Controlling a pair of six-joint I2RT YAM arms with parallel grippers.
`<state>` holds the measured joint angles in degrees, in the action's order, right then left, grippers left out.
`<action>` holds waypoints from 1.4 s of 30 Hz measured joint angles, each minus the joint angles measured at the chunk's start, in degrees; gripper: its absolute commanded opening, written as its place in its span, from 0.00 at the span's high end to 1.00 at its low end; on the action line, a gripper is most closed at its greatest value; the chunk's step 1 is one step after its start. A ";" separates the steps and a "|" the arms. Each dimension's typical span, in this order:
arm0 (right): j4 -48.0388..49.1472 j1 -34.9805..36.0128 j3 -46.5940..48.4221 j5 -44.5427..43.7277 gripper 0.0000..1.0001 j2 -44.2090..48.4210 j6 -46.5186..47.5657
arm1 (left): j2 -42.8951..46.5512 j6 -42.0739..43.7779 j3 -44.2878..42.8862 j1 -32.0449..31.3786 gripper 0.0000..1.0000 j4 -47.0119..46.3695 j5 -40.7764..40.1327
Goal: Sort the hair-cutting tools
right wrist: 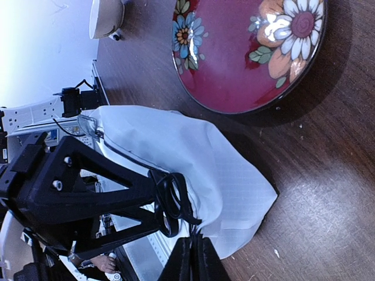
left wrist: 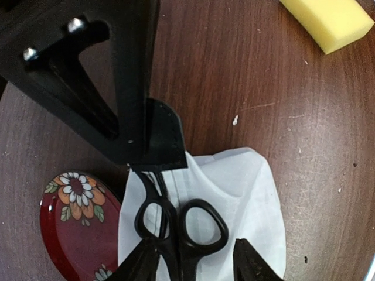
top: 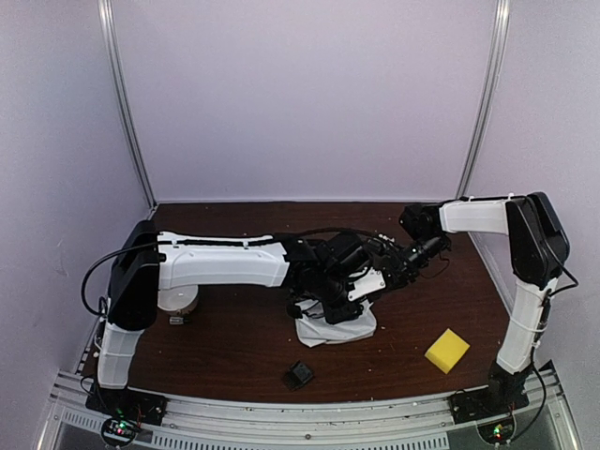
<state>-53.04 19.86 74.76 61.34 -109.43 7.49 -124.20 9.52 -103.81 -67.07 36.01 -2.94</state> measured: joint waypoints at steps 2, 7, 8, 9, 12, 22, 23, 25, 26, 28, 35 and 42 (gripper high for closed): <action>0.04 0.00 0.00 0.59 0.96 0.02 -0.11 | -0.39 0.13 0.00 -0.02 0.51 0.07 0.44; 0.20 0.00 -0.04 1.29 0.96 0.28 -0.15 | -0.63 0.35 -0.44 -0.02 0.52 0.09 0.85; 0.22 0.00 -0.07 1.42 0.96 0.44 -0.15 | -0.76 0.37 -0.76 -0.02 0.54 0.07 0.85; 0.22 0.00 -0.09 1.49 0.96 0.57 -0.15 | -0.87 0.39 -0.96 -0.02 0.54 0.02 0.83; 0.20 0.00 -0.15 1.60 0.96 1.16 0.02 | -1.11 0.39 -1.33 -0.04 0.58 0.04 0.81; -0.04 0.00 -0.48 1.95 0.96 4.33 1.55 | -1.20 0.31 -1.51 -0.07 0.57 0.02 0.35; -0.07 0.00 -0.48 1.92 0.96 4.44 1.68 | -1.20 0.28 -1.51 -0.07 0.59 0.02 0.20; -0.09 0.00 -0.57 1.92 0.96 4.55 1.86 | -1.20 0.20 -1.53 -0.07 0.63 0.02 -0.24; -0.09 0.00 -0.72 1.90 0.96 4.72 2.05 | -1.20 0.17 -1.53 -0.07 0.65 0.02 -0.46; -0.22 0.00 -0.90 1.75 0.97 5.09 2.49 | -1.20 0.04 -1.53 -0.07 0.68 0.07 -0.81; -0.66 0.00 -0.92 -0.13 1.00 6.71 4.39 | 2.10 -0.57 1.73 -0.17 0.90 -0.74 -2.23; -0.90 0.00 -1.33 -2.56 1.00 9.55 5.92 | 9.38 -2.40 6.36 -0.17 1.00 -3.63 -2.69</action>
<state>-53.93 19.86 73.43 58.78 -99.88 13.41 -114.83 7.11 -97.45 -67.24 32.38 -5.63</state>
